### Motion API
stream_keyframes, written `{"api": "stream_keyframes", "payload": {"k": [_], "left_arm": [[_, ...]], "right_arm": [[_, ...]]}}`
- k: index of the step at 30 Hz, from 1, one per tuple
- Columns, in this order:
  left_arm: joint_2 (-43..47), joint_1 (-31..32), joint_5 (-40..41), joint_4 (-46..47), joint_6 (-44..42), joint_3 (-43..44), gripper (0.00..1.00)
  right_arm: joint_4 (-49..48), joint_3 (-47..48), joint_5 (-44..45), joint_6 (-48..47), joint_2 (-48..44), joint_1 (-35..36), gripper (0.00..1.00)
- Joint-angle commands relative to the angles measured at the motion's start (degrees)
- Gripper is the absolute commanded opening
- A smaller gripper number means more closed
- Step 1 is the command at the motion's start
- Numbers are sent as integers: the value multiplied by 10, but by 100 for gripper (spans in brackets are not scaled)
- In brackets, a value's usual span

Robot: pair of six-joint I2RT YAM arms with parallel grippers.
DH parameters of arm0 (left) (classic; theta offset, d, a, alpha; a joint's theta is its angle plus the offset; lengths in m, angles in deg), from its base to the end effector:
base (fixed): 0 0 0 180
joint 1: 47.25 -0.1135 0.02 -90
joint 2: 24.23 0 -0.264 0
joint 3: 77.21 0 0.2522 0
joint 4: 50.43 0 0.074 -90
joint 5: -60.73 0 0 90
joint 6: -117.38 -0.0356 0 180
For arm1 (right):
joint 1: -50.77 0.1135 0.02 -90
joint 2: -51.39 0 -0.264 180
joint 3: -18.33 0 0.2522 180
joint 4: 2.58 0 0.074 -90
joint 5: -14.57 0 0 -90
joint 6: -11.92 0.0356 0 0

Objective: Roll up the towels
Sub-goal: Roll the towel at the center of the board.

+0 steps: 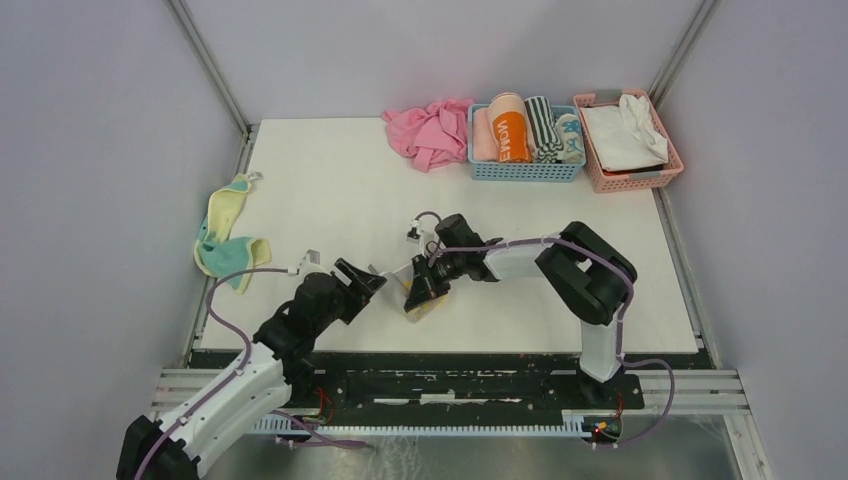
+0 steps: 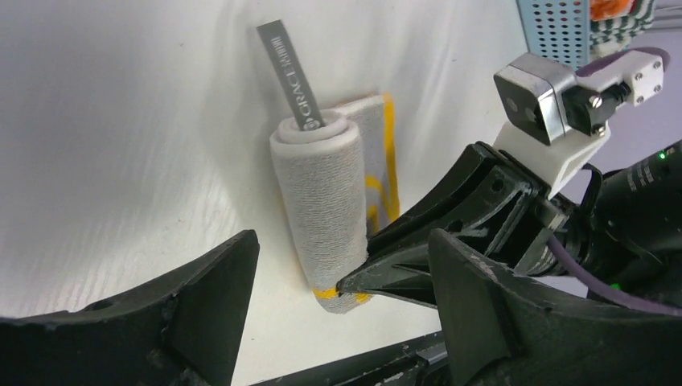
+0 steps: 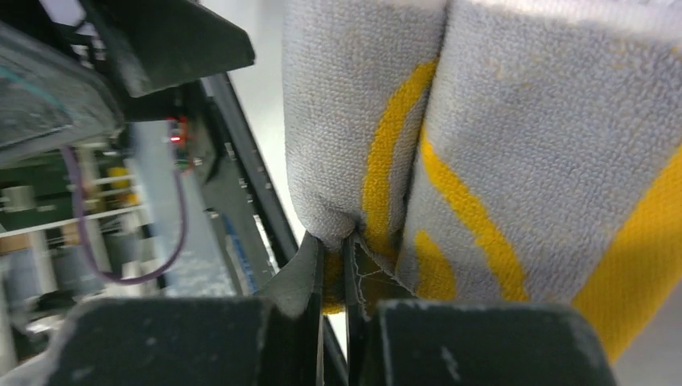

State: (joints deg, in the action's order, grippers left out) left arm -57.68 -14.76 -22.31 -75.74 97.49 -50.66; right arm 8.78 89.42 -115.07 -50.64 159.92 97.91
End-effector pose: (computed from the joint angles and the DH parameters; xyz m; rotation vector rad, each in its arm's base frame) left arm 0.1226 -0.0730 0.1704 -0.8045 2.1254 -0.8919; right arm 0.2357 0.2874 0.1342 -0.8064 2.5476 1.3623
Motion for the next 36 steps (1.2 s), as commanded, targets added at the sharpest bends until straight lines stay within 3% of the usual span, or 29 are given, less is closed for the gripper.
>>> {"api": "stream_keyframes", "payload": {"k": [1, 6, 10, 17, 22, 25, 30, 36], "left_arm": [[-37, 0, -3, 43, -18, -5, 84], [-136, 0, -11, 114, -36, 10, 81], [-208, -1, -14, 172, -47, 21, 75], [-330, -1, -44, 224, -64, 56, 65], [-396, 0, -55, 225, -62, 61, 56], [-412, 1, -52, 221, -60, 61, 54], [-419, 5, -45, 214, -60, 62, 53], [-437, 15, -45, 212, -62, 75, 55]], "right_arm": [[-209, -43, -158, 181, 56, -29, 8], [-374, -88, -179, 308, 114, -68, 8], [-388, -107, -176, 322, 138, -81, 8], [-147, -103, -109, 160, 91, -83, 16], [-33, -102, -49, 69, 3, -75, 30], [79, -79, 21, 10, -71, -58, 37], [229, -27, 251, -56, -189, 2, 45], [240, 7, 493, -107, -222, 127, 54]]}}
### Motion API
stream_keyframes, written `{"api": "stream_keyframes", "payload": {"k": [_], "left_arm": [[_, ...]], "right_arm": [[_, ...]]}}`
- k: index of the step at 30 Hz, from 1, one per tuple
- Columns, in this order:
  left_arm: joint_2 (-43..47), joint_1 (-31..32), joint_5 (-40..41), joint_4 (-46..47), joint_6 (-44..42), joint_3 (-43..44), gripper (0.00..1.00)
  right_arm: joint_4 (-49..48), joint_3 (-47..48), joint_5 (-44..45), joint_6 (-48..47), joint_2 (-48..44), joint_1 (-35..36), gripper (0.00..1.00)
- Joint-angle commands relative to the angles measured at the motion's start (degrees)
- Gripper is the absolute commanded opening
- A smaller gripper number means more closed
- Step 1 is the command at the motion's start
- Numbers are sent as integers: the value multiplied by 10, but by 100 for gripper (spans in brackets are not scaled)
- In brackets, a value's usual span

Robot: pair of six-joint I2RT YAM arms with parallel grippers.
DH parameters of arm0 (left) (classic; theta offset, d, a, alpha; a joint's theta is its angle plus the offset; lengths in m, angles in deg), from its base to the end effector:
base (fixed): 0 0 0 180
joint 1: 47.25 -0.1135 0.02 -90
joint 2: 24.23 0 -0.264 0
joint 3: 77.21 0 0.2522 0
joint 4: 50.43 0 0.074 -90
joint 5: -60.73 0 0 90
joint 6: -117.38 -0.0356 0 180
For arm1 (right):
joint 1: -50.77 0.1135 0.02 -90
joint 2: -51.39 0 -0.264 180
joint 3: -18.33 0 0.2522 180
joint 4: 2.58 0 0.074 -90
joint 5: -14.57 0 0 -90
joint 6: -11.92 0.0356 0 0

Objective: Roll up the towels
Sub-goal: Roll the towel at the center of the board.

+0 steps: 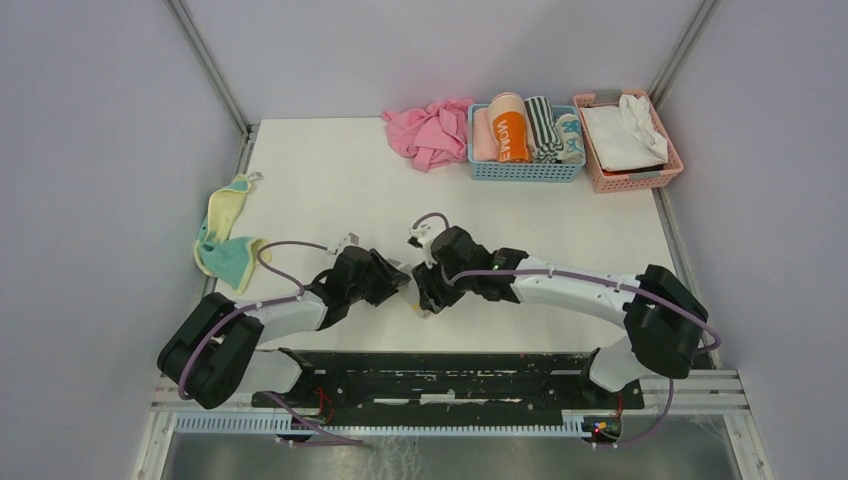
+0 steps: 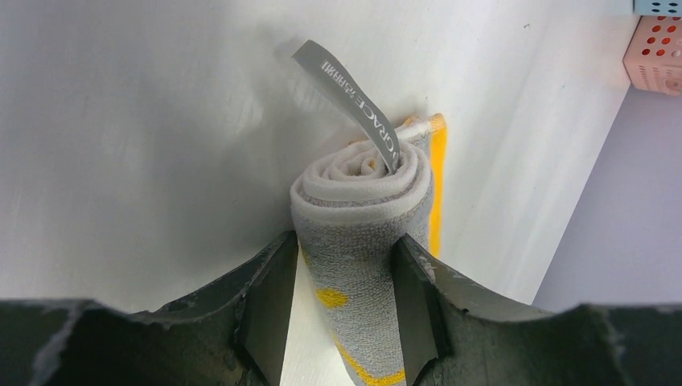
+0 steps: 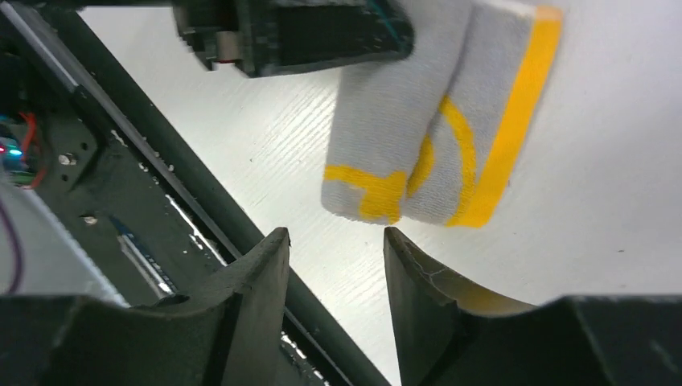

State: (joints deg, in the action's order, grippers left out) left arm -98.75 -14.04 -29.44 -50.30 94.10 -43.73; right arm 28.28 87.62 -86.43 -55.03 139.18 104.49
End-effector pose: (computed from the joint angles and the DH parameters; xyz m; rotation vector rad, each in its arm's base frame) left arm 0.1862 -0.1220 0.1306 -0.7065 2.3524 -0.8611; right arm 0.1838 0.2619 0.2146 -0.7735 2.4718 0.7905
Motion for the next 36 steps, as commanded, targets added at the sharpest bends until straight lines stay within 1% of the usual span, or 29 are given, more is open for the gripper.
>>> {"api": "stream_keyframes", "payload": {"k": [1, 2, 3, 9, 14, 17, 21, 24, 26, 27, 29, 31, 33, 36], "left_arm": [[-28, 10, 28, -44, -28, 7, 55], [-29, 12, 30, -45, -26, 7, 55], [-30, 14, 31, -46, -26, 6, 55], [-32, 21, 38, -46, -23, 5, 55], [-33, 27, 43, -46, -16, 4, 55], [-28, 27, 48, -48, -5, -1, 56], [-11, 27, 51, -53, 9, -10, 58], [3, 27, 50, -54, 22, -19, 61], [19, 27, 46, -58, 32, -22, 64], [31, 27, 44, -61, 35, -24, 66], [62, 27, 46, -68, 44, -29, 71], [99, 27, 46, -67, 54, -39, 76], [132, 26, 43, -60, 57, -45, 80], [162, 26, 27, -46, 56, -49, 83]], "right_arm": [[39, 30, 235, -71, -8, 78, 56], [32, 34, 261, -79, -1, 94, 60], [26, 41, 282, -87, 7, 108, 61], [37, 106, 363, -112, 90, 156, 62], [47, 117, 370, -100, 143, 169, 59], [69, 113, 372, -83, 159, 169, 54], [80, 92, 360, -59, 167, 168, 42], [81, 75, 333, -45, 164, 164, 31], [67, 55, 293, -36, 149, 153, 23], [50, 38, 258, -30, 136, 142, 20], [-5, -7, 144, -9, 107, 108, 17], [-77, -57, 32, 24, 81, 63, 16], [-174, -114, -64, 63, 69, 15, 16], [-279, -160, -166, 112, 77, -41, 17]]}}
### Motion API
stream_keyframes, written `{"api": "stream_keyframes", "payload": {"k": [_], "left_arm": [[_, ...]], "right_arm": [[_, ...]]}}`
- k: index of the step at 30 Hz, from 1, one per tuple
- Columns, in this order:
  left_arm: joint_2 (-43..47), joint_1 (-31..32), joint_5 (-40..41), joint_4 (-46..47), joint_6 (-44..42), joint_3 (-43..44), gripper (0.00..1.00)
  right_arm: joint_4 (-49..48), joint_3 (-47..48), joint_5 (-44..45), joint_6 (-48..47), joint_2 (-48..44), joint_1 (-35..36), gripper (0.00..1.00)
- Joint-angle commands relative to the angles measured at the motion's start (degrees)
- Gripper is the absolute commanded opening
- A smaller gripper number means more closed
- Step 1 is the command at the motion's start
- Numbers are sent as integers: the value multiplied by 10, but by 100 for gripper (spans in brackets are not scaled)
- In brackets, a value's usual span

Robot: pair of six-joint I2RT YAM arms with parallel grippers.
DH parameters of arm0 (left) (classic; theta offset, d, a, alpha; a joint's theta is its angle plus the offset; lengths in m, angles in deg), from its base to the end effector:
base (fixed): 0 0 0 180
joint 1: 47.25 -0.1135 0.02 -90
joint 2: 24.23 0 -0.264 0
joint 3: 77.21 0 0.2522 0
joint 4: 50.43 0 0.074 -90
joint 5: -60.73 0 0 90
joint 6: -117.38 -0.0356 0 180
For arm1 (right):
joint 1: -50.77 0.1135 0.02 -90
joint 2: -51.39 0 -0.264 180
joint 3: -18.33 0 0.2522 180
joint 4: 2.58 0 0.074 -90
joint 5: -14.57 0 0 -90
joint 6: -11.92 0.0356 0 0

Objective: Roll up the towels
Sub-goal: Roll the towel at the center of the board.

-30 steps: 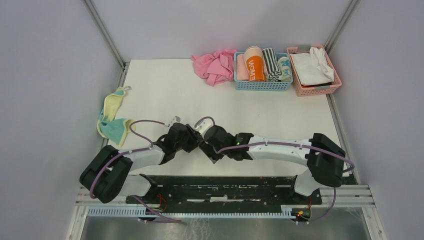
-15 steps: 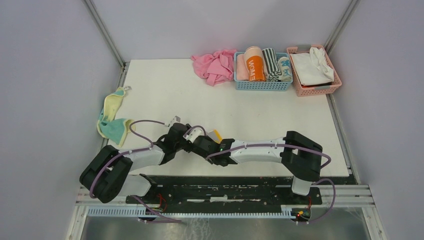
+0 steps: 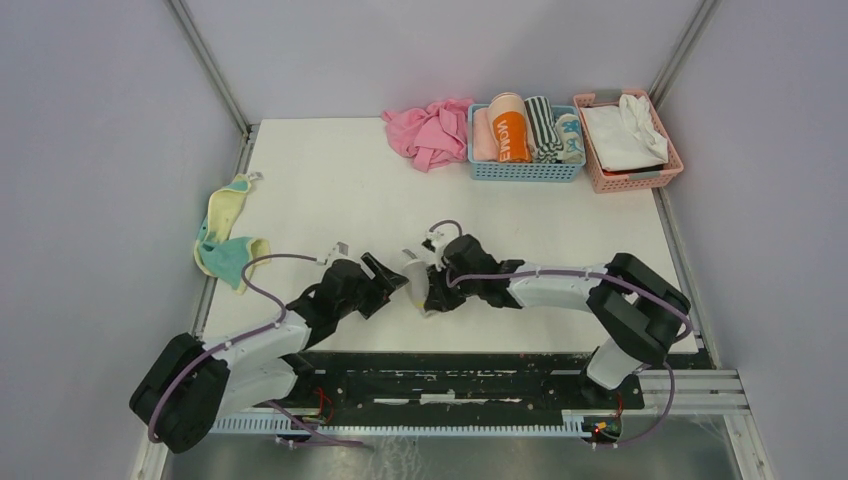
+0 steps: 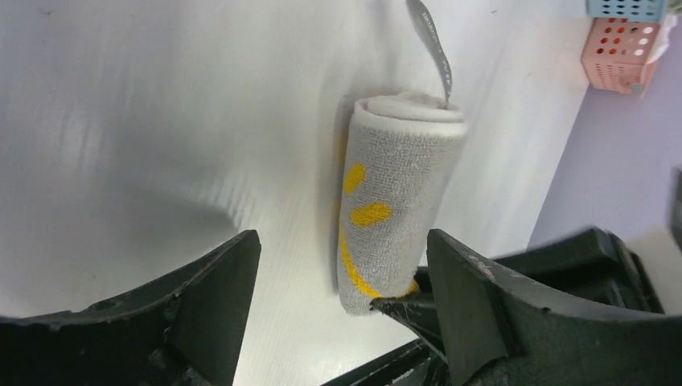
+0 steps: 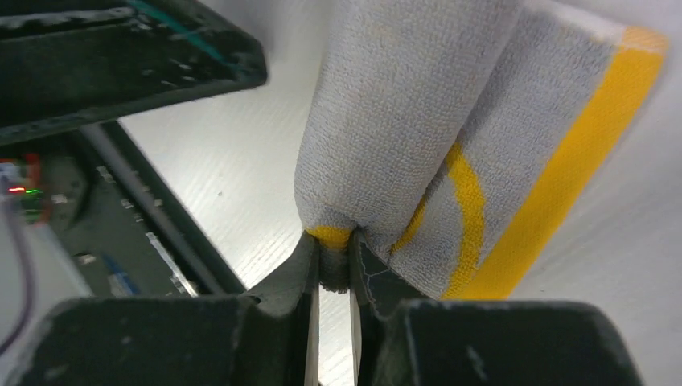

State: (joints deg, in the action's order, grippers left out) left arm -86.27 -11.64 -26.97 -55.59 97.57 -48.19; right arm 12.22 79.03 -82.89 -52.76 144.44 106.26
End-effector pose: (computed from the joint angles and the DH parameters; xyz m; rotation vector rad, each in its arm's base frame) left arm 0.1584 -0.1117 0.1415 -0.7399 2.2977 -0.9060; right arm 0.1783 0.2675 0.1620 -0.7251 2.4399 0.7735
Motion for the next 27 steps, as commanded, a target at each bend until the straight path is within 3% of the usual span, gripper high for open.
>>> {"api": "stream_keyframes", "payload": {"k": [1, 7, 11, 19, 27], "left_arm": [[40, 2, -4, 13, 20, -5, 83], [1, 2, -40, 84, 9, -1, 83], [-67, 1, -71, 129, -5, 25, 82], [-210, -3, -121, 207, -28, 80, 76], [-320, -2, -147, 228, -33, 112, 59]], "right_arm": [[-149, -85, -225, 106, 30, -72, 18], [-317, -145, -323, 224, 93, -134, 18], [-328, -167, -343, 240, 118, -167, 18], [-159, -158, -339, 161, 113, -222, 21], [34, -112, -249, 56, 87, -225, 24]]}}
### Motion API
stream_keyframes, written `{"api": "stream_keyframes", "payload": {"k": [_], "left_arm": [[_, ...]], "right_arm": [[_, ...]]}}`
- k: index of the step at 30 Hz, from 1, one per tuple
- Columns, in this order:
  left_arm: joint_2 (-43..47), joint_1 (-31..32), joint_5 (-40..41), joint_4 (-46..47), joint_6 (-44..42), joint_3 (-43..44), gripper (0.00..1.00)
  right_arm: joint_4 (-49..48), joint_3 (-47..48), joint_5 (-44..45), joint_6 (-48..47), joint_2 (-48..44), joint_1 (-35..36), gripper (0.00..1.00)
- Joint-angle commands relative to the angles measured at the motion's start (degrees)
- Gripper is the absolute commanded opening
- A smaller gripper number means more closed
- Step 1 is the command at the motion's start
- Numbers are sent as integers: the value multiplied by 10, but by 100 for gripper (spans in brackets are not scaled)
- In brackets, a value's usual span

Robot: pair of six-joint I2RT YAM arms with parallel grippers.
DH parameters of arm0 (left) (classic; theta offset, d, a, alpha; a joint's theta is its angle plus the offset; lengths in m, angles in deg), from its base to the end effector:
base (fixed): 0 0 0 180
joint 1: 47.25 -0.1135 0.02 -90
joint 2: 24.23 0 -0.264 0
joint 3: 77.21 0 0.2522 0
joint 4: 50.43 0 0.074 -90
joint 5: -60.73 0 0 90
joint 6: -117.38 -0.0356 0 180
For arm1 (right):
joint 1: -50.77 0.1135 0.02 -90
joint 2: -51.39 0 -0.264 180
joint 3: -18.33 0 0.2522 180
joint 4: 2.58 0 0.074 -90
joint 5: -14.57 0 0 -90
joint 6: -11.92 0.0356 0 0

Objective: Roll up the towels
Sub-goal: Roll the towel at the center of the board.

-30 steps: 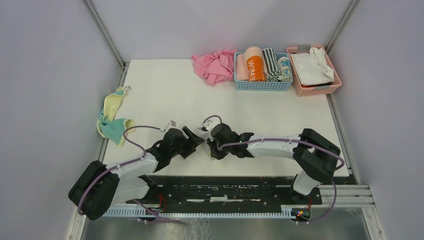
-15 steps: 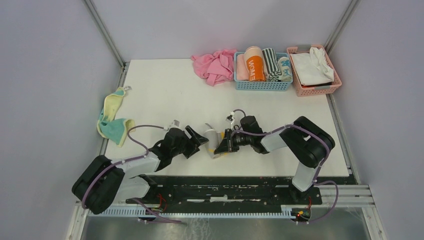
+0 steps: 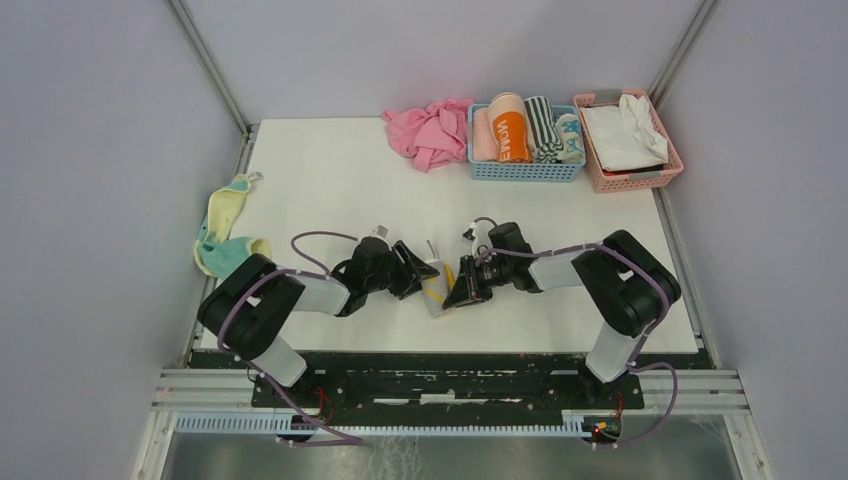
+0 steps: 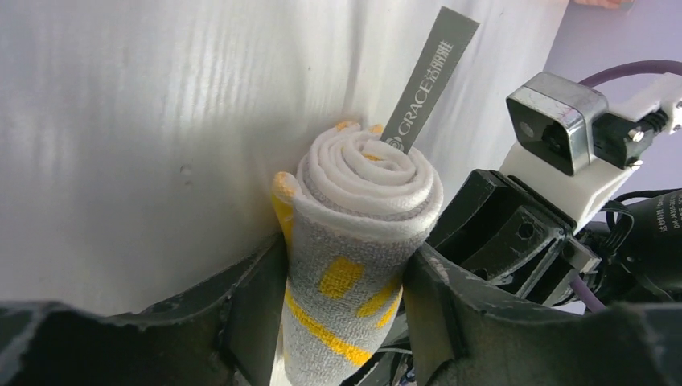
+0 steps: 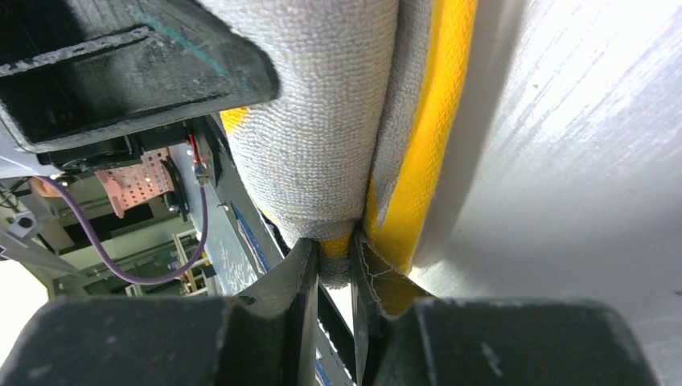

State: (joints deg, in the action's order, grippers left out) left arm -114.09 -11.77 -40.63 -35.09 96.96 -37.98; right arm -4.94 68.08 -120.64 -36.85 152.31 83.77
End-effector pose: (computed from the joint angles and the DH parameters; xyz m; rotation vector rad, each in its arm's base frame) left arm 0.2143 -0.1614 0.1196 -0.6001 2.3885 -1.1587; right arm 0.2323 0.1810 0.1017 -0.2230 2.6678 1.4779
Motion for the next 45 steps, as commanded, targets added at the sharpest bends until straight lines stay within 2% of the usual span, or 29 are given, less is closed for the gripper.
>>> {"api": "stream_keyframes", "payload": {"k": [1, 4, 8, 13, 18, 21, 27, 32, 39, 45], "left_arm": [[-50, 0, -10, 24, -23, 11, 57], [-62, 1, 0, 20, -11, 6, 50], [-19, 1, 64, -32, 13, -27, 42], [71, 2, 133, -111, 32, -65, 40], [104, 3, 152, -122, 50, -88, 40], [93, 3, 146, -112, 53, -87, 41], [78, 3, 136, -75, 68, -105, 41], [68, 3, 130, -48, 77, -117, 40], [52, 3, 124, -16, 84, -129, 40], [43, 3, 122, 5, 95, -142, 39]], "right_arm": [[222, 6, 139, -117, 6, 0, 24], [274, 38, 168, -147, -1, 6, 26], [336, 89, 222, -182, -39, 35, 33], [403, 160, 326, -208, -119, 100, 47], [418, 214, 426, -218, -163, 173, 62], [401, 236, 431, -213, -143, 186, 73], [384, 269, 441, -189, -69, 210, 82], [363, 279, 434, -181, -15, 212, 87], [340, 284, 367, -175, 39, 212, 88], [327, 267, 355, -159, 32, 213, 89]]}}
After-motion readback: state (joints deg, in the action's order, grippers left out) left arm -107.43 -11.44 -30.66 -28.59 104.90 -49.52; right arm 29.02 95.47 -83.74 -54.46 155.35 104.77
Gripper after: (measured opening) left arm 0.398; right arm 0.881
